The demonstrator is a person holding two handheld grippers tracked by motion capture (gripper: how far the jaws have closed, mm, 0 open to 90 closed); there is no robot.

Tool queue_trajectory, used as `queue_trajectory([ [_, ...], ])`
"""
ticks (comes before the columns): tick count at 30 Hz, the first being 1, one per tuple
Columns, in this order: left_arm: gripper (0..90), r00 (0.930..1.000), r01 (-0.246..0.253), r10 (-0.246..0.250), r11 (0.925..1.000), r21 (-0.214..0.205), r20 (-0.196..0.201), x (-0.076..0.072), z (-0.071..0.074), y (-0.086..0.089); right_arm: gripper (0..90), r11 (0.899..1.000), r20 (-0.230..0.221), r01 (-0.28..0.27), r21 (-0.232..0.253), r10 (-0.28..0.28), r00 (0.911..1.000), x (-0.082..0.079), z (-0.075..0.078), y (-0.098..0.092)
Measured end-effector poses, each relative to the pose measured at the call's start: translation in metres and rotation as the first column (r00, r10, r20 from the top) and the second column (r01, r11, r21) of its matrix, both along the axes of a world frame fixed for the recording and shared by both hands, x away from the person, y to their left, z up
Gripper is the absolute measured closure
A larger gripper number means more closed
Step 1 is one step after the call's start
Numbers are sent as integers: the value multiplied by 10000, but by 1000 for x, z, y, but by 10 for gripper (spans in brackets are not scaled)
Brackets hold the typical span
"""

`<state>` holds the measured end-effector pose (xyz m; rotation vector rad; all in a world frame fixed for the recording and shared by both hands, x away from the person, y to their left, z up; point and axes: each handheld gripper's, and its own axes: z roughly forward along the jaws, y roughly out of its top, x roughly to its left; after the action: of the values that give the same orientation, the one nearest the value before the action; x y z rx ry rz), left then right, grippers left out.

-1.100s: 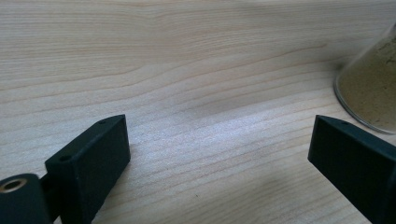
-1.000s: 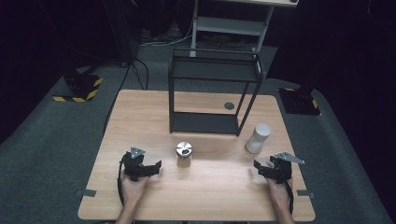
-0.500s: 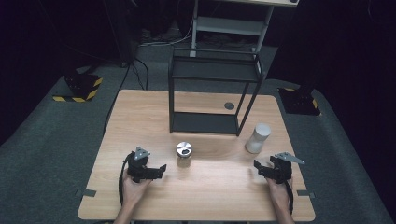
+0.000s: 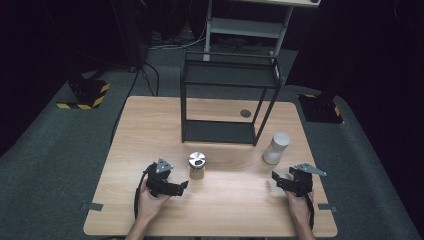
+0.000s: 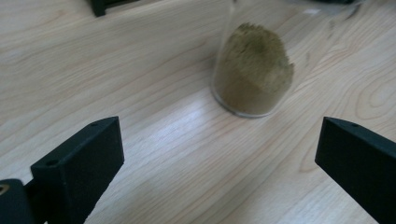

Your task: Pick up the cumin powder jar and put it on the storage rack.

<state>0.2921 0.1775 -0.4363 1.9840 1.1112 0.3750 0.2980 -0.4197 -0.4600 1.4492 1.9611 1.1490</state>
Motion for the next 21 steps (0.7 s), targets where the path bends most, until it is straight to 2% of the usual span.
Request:
queue_trajectory([
  [4,12,9990,412,-414,9990,163,147,5,8,-13,137,10000,-6,18,89,-18,10000,0,0,-2],
  [5,13,9997,227,-226,9994,-279,54,3,5,-17,136,10000,-8,17,97,-16,10000,0,0,-2],
  [8,11,9980,589,-594,9980,232,224,8,11,-23,136,9999,-3,21,142,-21,10000,0,-1,-2],
  [19,11,9970,656,-674,9968,455,392,16,16,-40,137,9997,9,51,235,-51,10000,0,-1,-4],
  [20,11,9937,-827,947,9802,-1797,596,3,-7,-56,137,9996,3,50,290,-51,10000,-1,-2,-5],
  [21,13,9937,-827,947,9802,-1797,596,3,-7,-56,137,9996,3,50,290,-51,10000,-1,-2,-5],
])
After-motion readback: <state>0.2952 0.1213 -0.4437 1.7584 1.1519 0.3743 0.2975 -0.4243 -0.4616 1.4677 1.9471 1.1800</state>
